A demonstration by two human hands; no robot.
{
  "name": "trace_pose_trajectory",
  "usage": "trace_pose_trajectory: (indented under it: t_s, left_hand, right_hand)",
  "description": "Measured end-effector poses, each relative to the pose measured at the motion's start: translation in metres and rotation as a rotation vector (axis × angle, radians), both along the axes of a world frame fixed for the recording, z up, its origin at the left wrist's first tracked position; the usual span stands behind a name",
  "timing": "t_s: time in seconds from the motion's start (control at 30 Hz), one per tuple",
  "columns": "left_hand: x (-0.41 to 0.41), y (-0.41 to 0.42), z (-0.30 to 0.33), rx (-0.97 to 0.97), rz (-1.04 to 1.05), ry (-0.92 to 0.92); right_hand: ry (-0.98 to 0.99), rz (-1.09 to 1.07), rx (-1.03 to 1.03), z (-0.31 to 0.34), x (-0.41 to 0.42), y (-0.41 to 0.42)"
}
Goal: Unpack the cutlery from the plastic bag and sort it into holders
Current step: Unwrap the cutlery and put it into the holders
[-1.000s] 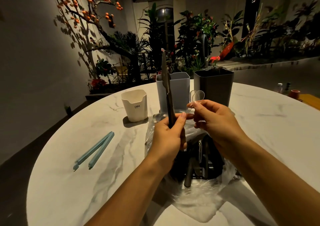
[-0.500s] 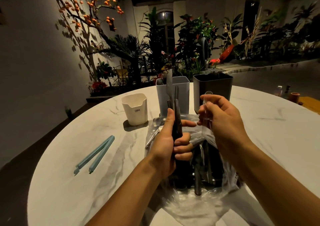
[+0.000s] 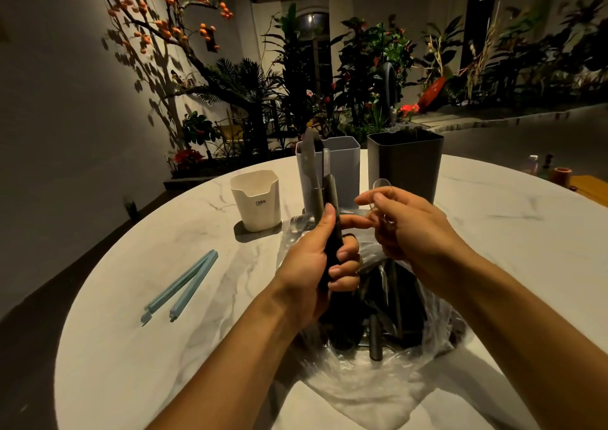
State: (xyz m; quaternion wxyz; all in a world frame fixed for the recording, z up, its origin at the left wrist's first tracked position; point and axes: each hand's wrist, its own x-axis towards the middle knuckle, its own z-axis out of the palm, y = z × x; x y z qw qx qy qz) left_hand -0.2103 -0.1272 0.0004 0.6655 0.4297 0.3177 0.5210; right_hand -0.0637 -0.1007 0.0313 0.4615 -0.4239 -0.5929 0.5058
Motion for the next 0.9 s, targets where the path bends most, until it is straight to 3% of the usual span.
trace_pose_trajectory:
  t_s: [0.13,0.43,0.6,0.9]
  left_hand:
    - [0.003,-0.001,0.000,0.021,-0.001,0.080]
    - [0.011,0.003,0.009,0.091,0.292,0.164]
    - [0.002,0.000,0.018,0.081,0.247,0.194]
    - [-0.021,-0.004,0.048,0.157,0.227,0.356]
  right_hand:
    - [0.033,0.017,-0.014,0.000,-0.001,-0.001]
    - [0.268,0.114,-0.081,0.007,-0.002,-0.003]
    - [0.142,0.015,-0.045,0.016,-0.007,0.002]
    - [-0.001,0.099,0.000,0.055,-0.024,-0.001]
